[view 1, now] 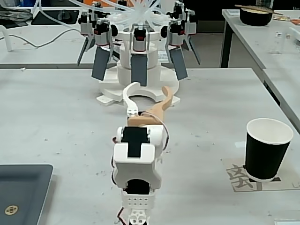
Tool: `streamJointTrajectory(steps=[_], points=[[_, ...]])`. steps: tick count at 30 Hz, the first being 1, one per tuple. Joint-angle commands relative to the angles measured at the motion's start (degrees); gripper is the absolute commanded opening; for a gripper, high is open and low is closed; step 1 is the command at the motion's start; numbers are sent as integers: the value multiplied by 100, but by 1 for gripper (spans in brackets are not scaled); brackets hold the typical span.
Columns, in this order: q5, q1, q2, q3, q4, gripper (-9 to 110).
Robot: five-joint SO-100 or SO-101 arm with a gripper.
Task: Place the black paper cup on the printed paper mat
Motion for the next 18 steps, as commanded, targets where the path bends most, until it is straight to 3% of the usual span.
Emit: streamJointTrajectory(steps=[1, 18], points=[[-79, -193, -396, -598, 53, 16], [-211, -387, -2479, -3349, 879, 15]])
